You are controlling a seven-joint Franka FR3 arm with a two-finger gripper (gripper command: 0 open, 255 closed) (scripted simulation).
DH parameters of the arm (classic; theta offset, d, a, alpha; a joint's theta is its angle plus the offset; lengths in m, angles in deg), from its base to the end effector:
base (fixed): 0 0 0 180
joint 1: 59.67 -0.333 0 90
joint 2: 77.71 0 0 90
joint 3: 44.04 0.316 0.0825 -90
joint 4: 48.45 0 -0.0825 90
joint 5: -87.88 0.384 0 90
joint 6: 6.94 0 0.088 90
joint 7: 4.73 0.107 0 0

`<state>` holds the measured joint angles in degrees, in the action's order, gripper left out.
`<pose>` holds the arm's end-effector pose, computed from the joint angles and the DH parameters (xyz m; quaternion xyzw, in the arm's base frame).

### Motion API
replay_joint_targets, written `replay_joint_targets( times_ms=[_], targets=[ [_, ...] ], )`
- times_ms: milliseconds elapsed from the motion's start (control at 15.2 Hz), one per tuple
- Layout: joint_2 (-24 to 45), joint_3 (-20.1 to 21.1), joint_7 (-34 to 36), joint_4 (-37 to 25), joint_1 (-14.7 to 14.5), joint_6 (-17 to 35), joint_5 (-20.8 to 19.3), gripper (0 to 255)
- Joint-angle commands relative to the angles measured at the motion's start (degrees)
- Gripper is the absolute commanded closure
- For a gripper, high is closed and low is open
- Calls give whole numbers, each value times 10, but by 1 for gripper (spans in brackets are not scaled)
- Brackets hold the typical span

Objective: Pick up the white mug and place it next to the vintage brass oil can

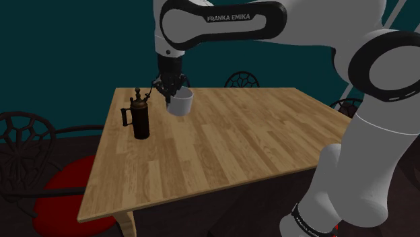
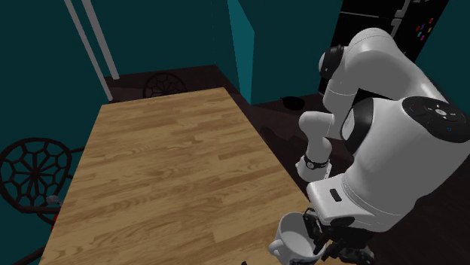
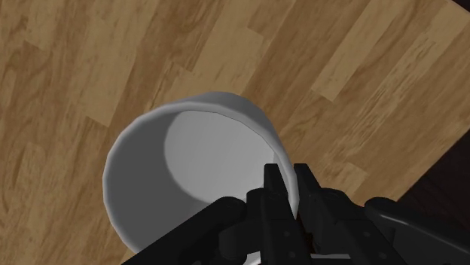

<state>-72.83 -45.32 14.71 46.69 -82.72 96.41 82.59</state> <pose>0.5559 0.2142 0.5539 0.9981 0.0297 0.0434 0.0330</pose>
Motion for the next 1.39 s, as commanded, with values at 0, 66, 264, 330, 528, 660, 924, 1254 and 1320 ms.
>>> replay_joint_targets(
  times_ms=[0,66,264,330,528,660,924,1254,1320],
  targets=[
    [1,0,1,17,1,18,0,255],
    [1,0,1,25,1,25,0,255],
    [1,-1,3,47,1,48,-1,255],
    [2,-1,4,54,1,56,-1,255],
    [4,-1,6,74,1,78,-2,255],
    [6,-1,7,87,1,93,-2,255],
    [12,-1,10,110,1,122,-4,255],
    [22,-2,13,137,2,159,-5,255],
    [24,-2,14,142,2,166,-5,255]
  ],
)
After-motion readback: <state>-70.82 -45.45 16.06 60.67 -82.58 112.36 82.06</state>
